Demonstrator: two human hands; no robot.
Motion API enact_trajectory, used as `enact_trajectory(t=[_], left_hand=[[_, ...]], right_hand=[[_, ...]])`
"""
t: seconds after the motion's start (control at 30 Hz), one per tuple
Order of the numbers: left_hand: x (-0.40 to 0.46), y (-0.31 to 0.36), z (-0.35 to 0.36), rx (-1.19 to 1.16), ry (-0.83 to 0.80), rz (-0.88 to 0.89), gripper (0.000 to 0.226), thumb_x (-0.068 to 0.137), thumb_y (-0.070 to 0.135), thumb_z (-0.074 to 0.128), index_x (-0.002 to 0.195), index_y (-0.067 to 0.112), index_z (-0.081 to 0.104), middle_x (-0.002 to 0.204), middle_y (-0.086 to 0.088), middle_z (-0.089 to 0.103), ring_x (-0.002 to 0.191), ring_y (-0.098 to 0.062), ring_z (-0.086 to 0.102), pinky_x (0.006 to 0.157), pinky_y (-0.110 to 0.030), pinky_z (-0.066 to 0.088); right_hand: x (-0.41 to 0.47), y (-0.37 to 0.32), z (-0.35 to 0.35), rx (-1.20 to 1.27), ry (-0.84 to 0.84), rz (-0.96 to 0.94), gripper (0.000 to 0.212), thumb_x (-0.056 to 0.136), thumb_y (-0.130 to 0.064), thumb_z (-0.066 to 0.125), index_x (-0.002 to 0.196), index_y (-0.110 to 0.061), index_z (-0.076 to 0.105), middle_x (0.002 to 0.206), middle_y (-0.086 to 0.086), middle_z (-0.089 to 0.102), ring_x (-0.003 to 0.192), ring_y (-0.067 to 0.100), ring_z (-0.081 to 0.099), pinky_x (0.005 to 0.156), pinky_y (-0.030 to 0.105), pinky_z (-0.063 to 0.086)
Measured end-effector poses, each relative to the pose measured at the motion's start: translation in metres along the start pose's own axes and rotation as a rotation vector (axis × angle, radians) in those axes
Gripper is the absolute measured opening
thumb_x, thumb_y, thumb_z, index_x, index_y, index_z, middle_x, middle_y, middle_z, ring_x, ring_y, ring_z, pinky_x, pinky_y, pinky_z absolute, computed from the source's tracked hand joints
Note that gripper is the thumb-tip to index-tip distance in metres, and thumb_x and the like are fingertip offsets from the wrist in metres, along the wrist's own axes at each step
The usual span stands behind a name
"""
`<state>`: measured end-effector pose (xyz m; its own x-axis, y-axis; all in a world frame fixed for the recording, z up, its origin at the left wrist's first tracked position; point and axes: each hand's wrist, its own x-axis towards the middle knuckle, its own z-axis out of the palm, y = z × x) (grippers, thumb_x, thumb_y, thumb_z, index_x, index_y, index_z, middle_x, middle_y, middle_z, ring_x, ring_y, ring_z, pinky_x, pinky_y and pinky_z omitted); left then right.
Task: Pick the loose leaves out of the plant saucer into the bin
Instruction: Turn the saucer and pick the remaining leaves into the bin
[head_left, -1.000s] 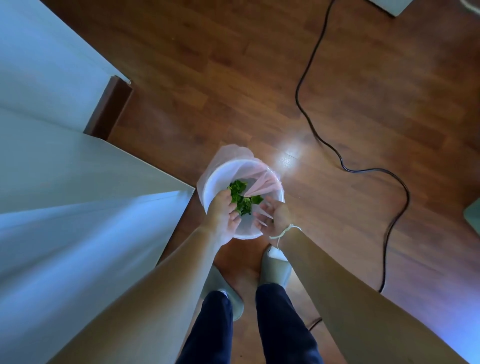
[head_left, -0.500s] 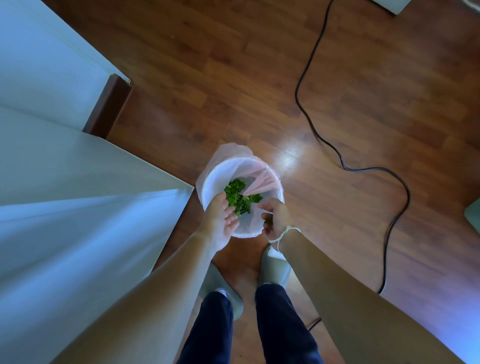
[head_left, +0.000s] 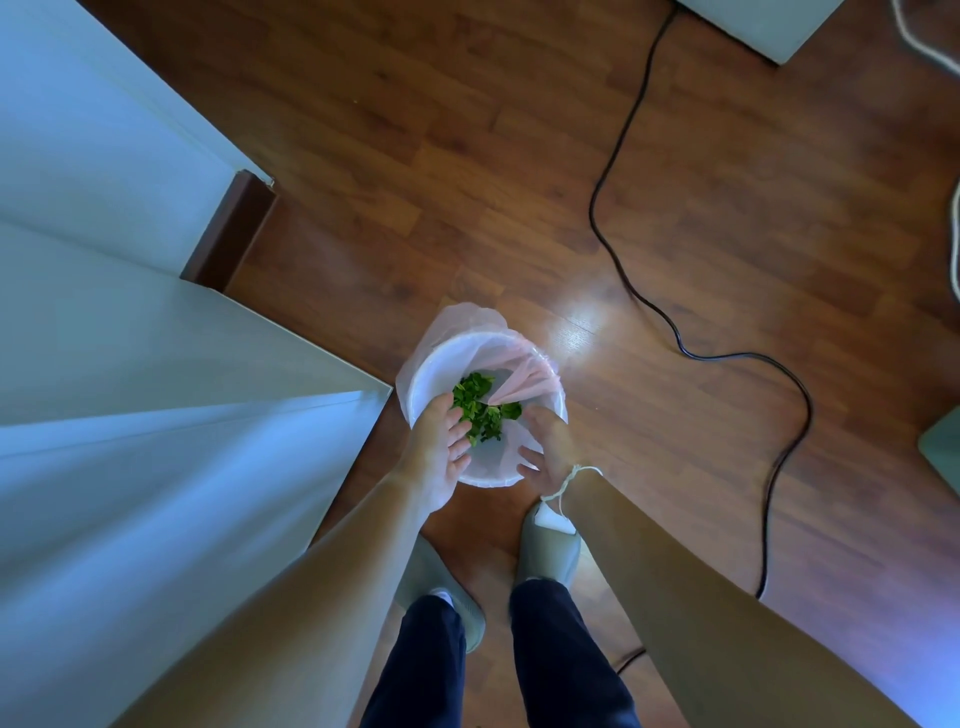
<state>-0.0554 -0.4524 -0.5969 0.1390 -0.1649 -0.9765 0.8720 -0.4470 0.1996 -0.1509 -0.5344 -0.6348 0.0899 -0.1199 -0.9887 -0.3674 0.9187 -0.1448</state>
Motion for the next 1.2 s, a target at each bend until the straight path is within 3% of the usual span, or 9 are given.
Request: enact_trajectory(t=[0.23, 0.37, 0.43, 0.57, 0.67, 0.8, 0.97, 1.1, 1.2], left_hand=[[-0.039, 0.018, 0.004, 0.012, 0.001, 0.07, 0.052, 0.1, 0.026, 0.039, 0.148, 0.008, 0.028, 0.154, -0.01, 0.032, 0.142, -0.025, 0.032, 0.116, -0.036, 0.025], [-0.041, 0.022, 0.012, 0.064, 0.1, 0.155, 0.05, 0.093, -0.005, 0.048, 0.141, 0.005, 0.041, 0.125, -0.011, 0.052, 0.111, -0.021, 0.052, 0.097, -0.028, 0.043], [-0.036, 0.021, 0.014, 0.059, 0.15, 0.162, 0.05, 0.091, -0.012, 0.047, 0.138, 0.003, 0.046, 0.12, -0.013, 0.056, 0.103, -0.021, 0.053, 0.095, -0.028, 0.046], [-0.026, 0.009, 0.014, 0.019, 0.168, 0.121, 0.051, 0.09, -0.017, 0.044, 0.138, -0.001, 0.044, 0.102, -0.017, 0.06, 0.099, -0.024, 0.056, 0.088, -0.027, 0.047], [-0.021, 0.001, 0.009, 0.061, 0.17, 0.116, 0.052, 0.087, -0.012, 0.054, 0.136, 0.002, 0.047, 0.116, -0.015, 0.06, 0.1, -0.024, 0.06, 0.087, -0.023, 0.047], [-0.014, -0.004, 0.001, 0.128, 0.181, 0.127, 0.05, 0.085, -0.006, 0.059, 0.133, 0.006, 0.053, 0.129, -0.015, 0.058, 0.099, -0.021, 0.062, 0.086, -0.021, 0.049], [-0.023, 0.008, -0.001, 0.2, 0.221, 0.172, 0.04, 0.089, 0.0, 0.055, 0.129, 0.006, 0.057, 0.097, -0.015, 0.061, 0.074, -0.016, 0.057, 0.088, -0.027, 0.051], [-0.053, 0.03, 0.001, 0.403, 0.241, 0.29, 0.039, 0.087, 0.01, 0.055, 0.125, 0.014, 0.061, 0.125, -0.018, 0.063, 0.102, -0.027, 0.063, 0.1, -0.036, 0.049], [-0.086, 0.045, 0.002, 0.534, 0.24, 0.382, 0.039, 0.088, 0.012, 0.055, 0.126, 0.014, 0.061, 0.127, -0.008, 0.063, 0.117, -0.024, 0.058, 0.098, -0.025, 0.043]], right_hand=[[-0.04, -0.012, -0.003, -0.065, -0.017, -0.046, 0.044, 0.092, -0.029, 0.055, 0.132, -0.014, 0.049, 0.116, -0.001, 0.052, 0.108, 0.023, 0.048, 0.09, 0.034, 0.039], [-0.054, -0.02, -0.003, -0.095, -0.041, -0.086, 0.028, 0.091, -0.031, 0.055, 0.114, -0.015, 0.055, 0.095, -0.003, 0.06, 0.081, 0.018, 0.054, 0.069, 0.029, 0.044], [-0.053, -0.021, -0.005, -0.109, -0.05, -0.097, 0.024, 0.09, -0.03, 0.055, 0.109, -0.014, 0.056, 0.088, -0.004, 0.06, 0.08, 0.019, 0.054, 0.07, 0.03, 0.044], [-0.043, -0.012, -0.009, -0.106, -0.053, -0.069, 0.017, 0.093, -0.029, 0.051, 0.096, -0.015, 0.06, 0.088, -0.004, 0.059, 0.09, 0.023, 0.054, 0.065, 0.028, 0.045], [-0.037, -0.001, -0.011, -0.115, -0.056, -0.049, 0.026, 0.094, -0.031, 0.048, 0.112, -0.014, 0.057, 0.099, -0.001, 0.061, 0.085, 0.019, 0.055, 0.064, 0.028, 0.044], [-0.035, 0.007, -0.011, -0.132, -0.047, -0.028, 0.028, 0.095, -0.031, 0.046, 0.117, -0.016, 0.056, 0.112, 0.004, 0.056, 0.099, 0.024, 0.051, 0.063, 0.026, 0.043], [-0.043, -0.001, -0.008, -0.173, -0.044, -0.029, 0.032, 0.094, -0.031, 0.047, 0.12, -0.014, 0.056, 0.11, 0.003, 0.058, 0.093, 0.021, 0.052, 0.062, 0.026, 0.042], [-0.06, -0.019, -0.001, -0.194, -0.034, -0.078, 0.031, 0.093, -0.026, 0.052, 0.117, -0.008, 0.057, 0.1, 0.003, 0.061, 0.089, 0.021, 0.053, 0.074, 0.031, 0.043], [-0.083, -0.035, 0.008, -0.285, -0.004, -0.147, 0.039, 0.09, -0.02, 0.054, 0.124, -0.001, 0.059, 0.113, 0.016, 0.066, 0.092, 0.022, 0.05, 0.084, 0.036, 0.044]])
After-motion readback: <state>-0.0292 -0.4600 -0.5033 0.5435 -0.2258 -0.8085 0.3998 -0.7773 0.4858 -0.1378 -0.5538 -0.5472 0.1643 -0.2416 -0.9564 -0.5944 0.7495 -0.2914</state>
